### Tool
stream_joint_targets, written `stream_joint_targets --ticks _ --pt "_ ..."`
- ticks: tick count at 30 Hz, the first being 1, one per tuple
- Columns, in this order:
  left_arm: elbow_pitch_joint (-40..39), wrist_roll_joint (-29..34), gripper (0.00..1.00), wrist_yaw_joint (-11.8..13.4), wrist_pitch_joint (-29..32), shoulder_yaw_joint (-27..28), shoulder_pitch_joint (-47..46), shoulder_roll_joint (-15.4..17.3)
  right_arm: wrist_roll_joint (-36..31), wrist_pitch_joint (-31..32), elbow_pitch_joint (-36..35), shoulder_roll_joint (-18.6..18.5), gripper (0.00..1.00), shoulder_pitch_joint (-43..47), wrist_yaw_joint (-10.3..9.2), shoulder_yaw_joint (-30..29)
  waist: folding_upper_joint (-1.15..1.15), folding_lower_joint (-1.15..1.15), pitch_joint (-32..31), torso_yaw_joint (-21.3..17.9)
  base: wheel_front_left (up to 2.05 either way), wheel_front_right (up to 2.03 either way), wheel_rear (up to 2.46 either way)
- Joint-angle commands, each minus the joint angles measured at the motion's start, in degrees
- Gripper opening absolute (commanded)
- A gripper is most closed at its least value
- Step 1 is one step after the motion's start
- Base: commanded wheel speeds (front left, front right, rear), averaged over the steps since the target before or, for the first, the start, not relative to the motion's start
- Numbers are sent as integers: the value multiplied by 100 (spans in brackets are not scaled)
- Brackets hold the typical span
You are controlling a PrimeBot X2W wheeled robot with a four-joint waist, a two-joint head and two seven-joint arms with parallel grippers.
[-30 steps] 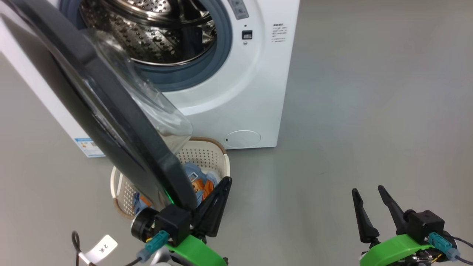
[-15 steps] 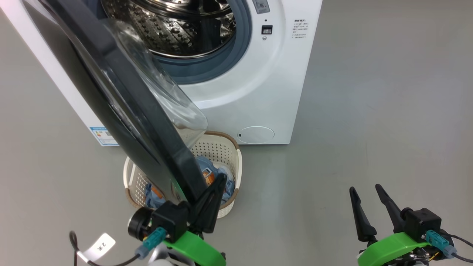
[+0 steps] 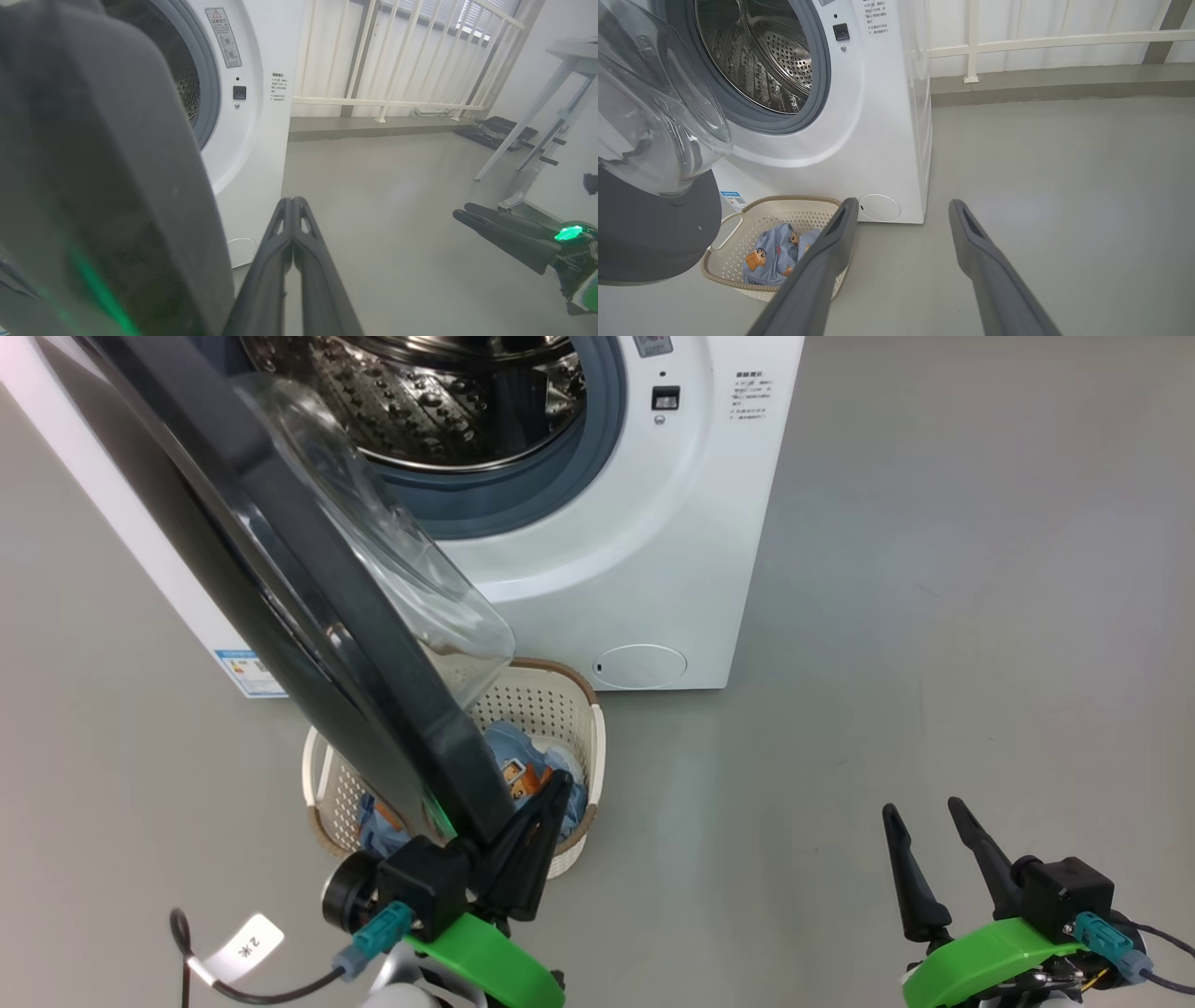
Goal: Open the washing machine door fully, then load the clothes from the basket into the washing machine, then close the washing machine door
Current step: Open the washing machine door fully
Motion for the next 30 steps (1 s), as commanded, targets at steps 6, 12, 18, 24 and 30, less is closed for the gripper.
stream_joint_targets --ticks 6,12,18,24,30 --pt "-56 -64 0 146 -72 272 -258 81 -33 -69 -64 14 100 -163 9 156 0 0 -16 72 0 0 0" --pt "-87 -83 0 190 -67 256 -210 95 -23 -69 -14 16 100 -146 9 200 0 0 -88 142 0 0 0" --pt "-105 -113 0 261 31 227 -129 118 -1 -69 27 16 100 -129 9 237 0 0 -145 181 0 0 0" --pt "-22 -152 0 404 102 298 -77 145 19 -69 34 17 100 -110 9 264 0 0 -172 202 0 0 0" --pt "-72 -233 0 561 236 356 -21 145 40 -69 47 17 100 -69 9 272 0 0 -192 271 0 0 0"
